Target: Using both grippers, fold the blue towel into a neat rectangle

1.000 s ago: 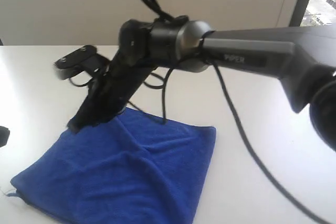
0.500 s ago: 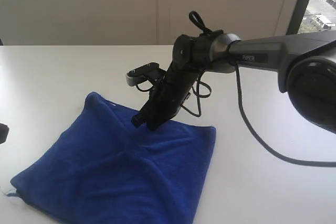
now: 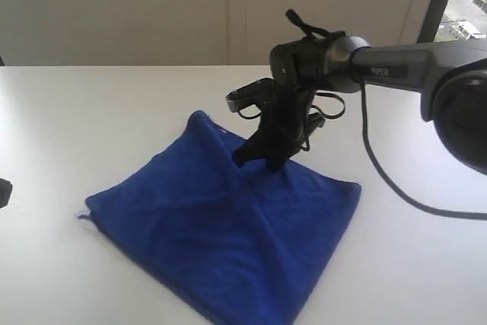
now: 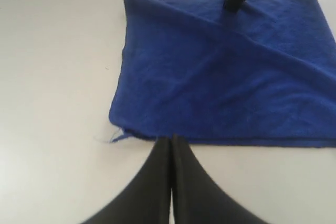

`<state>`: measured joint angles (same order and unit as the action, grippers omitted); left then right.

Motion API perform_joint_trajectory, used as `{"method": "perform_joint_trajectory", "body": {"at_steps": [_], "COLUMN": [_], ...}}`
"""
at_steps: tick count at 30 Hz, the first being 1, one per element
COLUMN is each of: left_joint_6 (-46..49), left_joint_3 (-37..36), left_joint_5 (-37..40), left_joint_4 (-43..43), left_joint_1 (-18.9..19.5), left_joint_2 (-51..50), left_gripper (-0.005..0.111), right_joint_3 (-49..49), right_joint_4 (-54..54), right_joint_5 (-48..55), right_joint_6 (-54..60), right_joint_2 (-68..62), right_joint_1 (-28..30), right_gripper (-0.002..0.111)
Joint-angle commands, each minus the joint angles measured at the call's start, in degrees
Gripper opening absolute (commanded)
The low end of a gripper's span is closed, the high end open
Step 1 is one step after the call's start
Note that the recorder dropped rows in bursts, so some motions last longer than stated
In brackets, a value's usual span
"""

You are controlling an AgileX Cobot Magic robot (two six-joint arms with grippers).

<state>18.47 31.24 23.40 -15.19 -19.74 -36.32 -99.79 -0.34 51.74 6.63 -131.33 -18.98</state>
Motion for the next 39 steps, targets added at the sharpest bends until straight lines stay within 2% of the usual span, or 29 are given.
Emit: {"method": "perform_joint_trajectory", "body": {"at_steps": [1,6,9,16,19,23,27,29,33,39], "left_joint_6": [-0.7,-0.7,-0.9,-1.1,-1.1,-1.1,-1.1,-1.1,-1.1,-1.1], "left_joint_3": [-0.5,-0.5,-0.5,-0.5,-0.5,-0.5,-0.5,-0.5,-0.5,-0.5], "left_joint_5": [0.3,0.3,0.3,0.6,0.6,0.5,0.1,0.1,0.1,0.1], "left_joint_4": [-0.2,-0.2,-0.2,-1.3,-2.3,-2.4,-2.4,-2.4,-2.4,-2.5], "left_joint_1": [0.2,0.2,0.2,0.2,0.2,0.2,0.2,0.2,0.2,0.2], "left_joint_2": [0.3,0.3,0.3,0.3,0.3,0.3,0.3,0.3,0.3,0.3], "left_gripper": [0.000,0.000,0.000,0.000,0.000,0.000,0.000,0.000,0.000,0.000], "right_joint_3": [1.3,2.6,8.5,22.2,23.1,22.6,22.6,22.6,22.5,19.3], "right_joint_4": [-5.7,-5.7,-7.0,-12.4,-13.4,-11.8,-1.6,3.0,3.4,3.5], "right_joint_5": [8.9,15.4,15.6,14.3,10.6,3.4,-1.3,-3.9,-8.7,-10.0], "right_joint_6": [-1.3,-1.7,-1.7,-2.9,-3.2,-2.0,7.1,9.8,9.9,9.8], "right_joint_2": [-2.8,-2.6,-1.5,4.9,9.6,18.7,21.1,20.7,17.4,11.5], "right_joint_1": [6.7,11.5,13.2,13.3,13.3,10.4,5.8,3.0,-3.0,-6.9], "right_gripper": [0.000,0.000,0.000,0.000,0.000,0.000,0.000,0.000,0.000,0.000]}}
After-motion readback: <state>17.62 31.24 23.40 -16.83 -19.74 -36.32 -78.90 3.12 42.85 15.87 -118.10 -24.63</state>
